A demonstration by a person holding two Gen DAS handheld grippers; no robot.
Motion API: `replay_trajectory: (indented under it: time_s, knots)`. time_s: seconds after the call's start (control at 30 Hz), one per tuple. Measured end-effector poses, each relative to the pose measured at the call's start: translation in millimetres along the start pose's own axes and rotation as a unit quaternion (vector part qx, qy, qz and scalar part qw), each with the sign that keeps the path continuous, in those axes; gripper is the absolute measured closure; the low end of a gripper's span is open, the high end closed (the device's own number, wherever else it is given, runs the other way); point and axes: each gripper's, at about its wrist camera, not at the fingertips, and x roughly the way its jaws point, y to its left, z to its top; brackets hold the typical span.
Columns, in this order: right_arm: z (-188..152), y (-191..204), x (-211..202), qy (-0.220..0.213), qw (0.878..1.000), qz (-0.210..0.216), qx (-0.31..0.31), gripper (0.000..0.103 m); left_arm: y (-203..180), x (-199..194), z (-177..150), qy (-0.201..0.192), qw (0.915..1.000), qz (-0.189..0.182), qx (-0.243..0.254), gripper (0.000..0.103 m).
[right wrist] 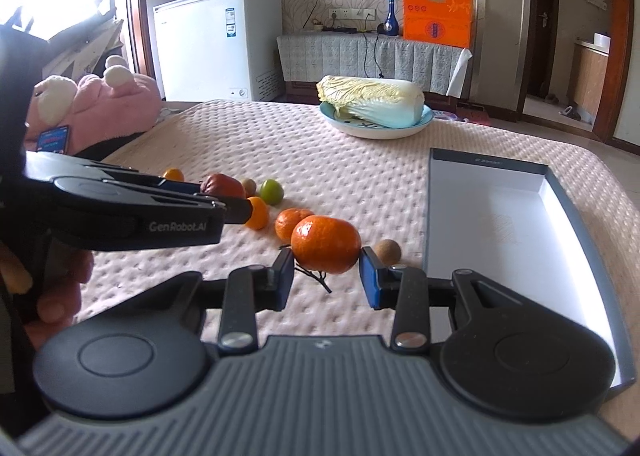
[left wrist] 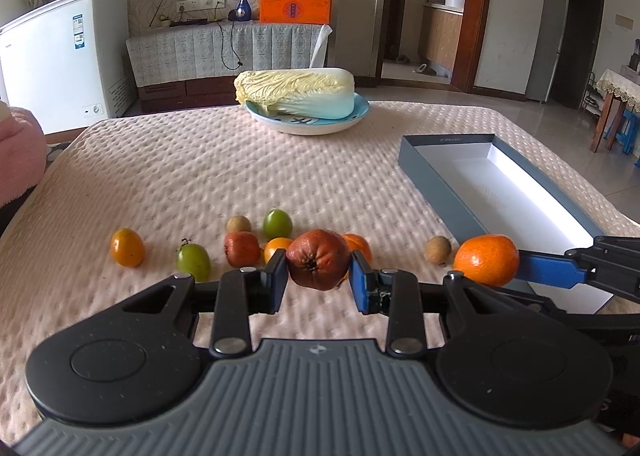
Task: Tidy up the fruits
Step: 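Carry the apple and tangerine in both tools over the white box, then lower the apple into the box and open the left tool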
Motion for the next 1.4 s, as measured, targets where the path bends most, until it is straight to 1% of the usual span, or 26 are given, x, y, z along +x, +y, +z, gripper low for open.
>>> replay_trajectory:
  time_s: [0.4,0.87,1.1,1.4]
  knots:
    - [-5,-26,-19,-0.010,1.000,-0.021,0.011,0.064,-29,4,5,-0.005,0.9998,-0.017,0.012,0.065]
    - [-14,-65,-38,-0.014,0.997,-0.060,0.041,0.064,-78,20,12,-0.010,0.9977,-0.050,0.044,0.065]
    - [-20,-84,-40,-0.003,0.994,-0.086,0.066,0.064,-101,32,19,-0.017,0.9957,-0.072,0.055,0.065]
    - [-27,-92,-39,0.018,0.993,-0.098,0.071,0.064,-137,59,26,-0.011,0.9930,-0.101,0.061,0.065]
